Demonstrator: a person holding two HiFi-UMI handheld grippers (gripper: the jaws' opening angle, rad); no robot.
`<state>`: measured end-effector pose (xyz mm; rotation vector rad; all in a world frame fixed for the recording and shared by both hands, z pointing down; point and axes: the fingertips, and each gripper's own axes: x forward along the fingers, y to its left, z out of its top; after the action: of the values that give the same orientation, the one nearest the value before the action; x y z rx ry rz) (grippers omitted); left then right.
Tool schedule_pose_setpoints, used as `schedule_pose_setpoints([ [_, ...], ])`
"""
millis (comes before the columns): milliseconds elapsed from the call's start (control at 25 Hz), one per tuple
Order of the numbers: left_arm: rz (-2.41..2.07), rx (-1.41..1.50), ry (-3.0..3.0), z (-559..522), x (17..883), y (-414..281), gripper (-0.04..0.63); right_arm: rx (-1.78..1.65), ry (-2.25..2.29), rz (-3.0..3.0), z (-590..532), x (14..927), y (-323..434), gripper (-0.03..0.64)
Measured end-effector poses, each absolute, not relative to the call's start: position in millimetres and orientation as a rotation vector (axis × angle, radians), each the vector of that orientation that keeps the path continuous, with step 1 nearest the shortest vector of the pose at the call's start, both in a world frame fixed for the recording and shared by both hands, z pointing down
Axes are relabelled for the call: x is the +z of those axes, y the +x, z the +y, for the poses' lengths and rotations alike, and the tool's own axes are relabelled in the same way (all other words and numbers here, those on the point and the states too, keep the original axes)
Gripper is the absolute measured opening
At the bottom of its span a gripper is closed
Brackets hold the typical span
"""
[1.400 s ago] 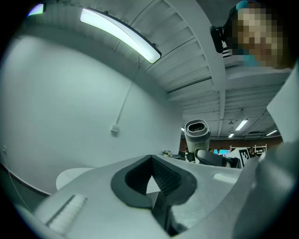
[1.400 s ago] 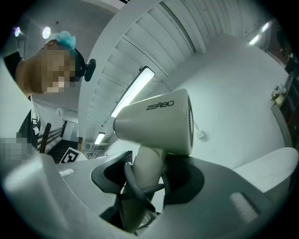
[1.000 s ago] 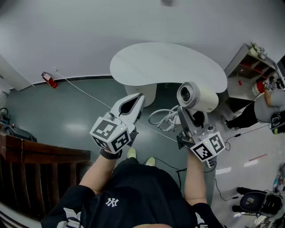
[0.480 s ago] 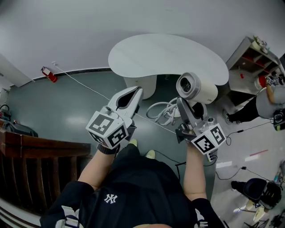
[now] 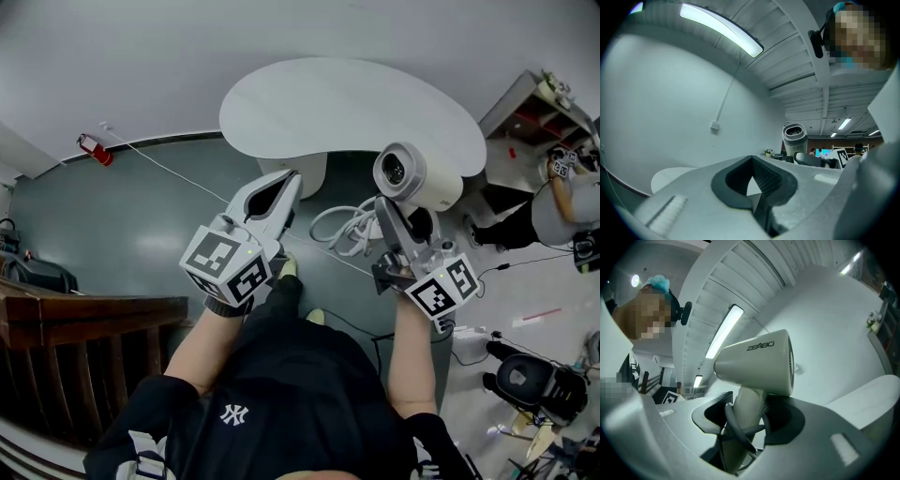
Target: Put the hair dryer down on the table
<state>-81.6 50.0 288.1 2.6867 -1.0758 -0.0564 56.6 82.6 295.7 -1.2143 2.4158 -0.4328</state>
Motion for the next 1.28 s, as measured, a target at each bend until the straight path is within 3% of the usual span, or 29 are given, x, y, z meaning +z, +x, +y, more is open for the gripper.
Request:
schedule_pose_setpoints([
  [200,-1.023,-0.111,2.729,123.6,276.2,-61.9,0.000,-0.370,-1.265,2.421,161.9,281.5,73.3,0.225],
  [1000,-0.905,-0.080,2.700,-72.7,308.9,-101.5,0.000,-0.452,-1.442,2.388,-27.0,316.5,38.6,0.225],
  [1280,-0.874,-0.074,2.701,-98.7,315.0,-82.8,0.000,-0.462,-1.457,2.407,-57.0,324.4,46.8,0.225],
])
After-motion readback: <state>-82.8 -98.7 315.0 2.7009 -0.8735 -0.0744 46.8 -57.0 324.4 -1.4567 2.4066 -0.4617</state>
